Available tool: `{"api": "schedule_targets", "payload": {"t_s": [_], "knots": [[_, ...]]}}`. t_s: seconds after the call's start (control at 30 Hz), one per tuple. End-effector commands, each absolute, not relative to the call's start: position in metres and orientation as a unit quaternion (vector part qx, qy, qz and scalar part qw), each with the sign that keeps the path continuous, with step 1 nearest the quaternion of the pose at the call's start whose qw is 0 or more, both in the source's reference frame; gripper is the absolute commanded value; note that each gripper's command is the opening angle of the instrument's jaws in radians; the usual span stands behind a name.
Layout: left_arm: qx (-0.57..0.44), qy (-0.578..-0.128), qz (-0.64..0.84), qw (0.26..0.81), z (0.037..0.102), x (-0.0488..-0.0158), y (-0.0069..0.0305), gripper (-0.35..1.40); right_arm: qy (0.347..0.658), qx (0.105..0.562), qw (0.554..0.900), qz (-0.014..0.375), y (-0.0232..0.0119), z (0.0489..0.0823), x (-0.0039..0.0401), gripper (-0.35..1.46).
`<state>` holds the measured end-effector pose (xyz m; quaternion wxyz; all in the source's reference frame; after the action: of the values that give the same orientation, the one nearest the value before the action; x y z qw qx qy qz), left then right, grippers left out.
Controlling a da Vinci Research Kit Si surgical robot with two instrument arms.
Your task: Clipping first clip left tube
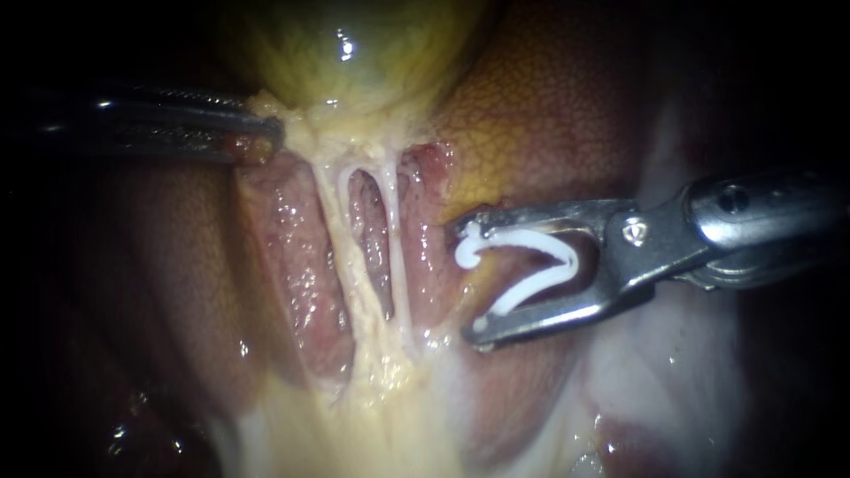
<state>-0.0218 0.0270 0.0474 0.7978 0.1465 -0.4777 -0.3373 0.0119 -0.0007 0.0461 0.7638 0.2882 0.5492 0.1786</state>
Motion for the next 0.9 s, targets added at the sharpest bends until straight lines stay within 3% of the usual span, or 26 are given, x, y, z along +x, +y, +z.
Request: {"api": "schedule_targets", "payload": {"t_s": [0.03,0.47,0.9], "knots": [[0.147,-0.478,-0.337,0.798,0.0474,-0.0218,0.0270,-0.35,0.550,0.294,0.761,0.182,-0.0006,0.0463,0.0119,0.44],[0.146,-0.478,-0.337,0.798,0.0474,-0.0219,0.0270,-0.35,0.555,0.346,0.734,0.183,-0.0015,0.0496,0.0144,0.44],[0.146,-0.478,-0.337,0.798,0.0474,-0.0219,0.0270,-0.35,0.551,0.359,0.731,0.182,-0.0033,0.0530,0.0162,0.44]]}}
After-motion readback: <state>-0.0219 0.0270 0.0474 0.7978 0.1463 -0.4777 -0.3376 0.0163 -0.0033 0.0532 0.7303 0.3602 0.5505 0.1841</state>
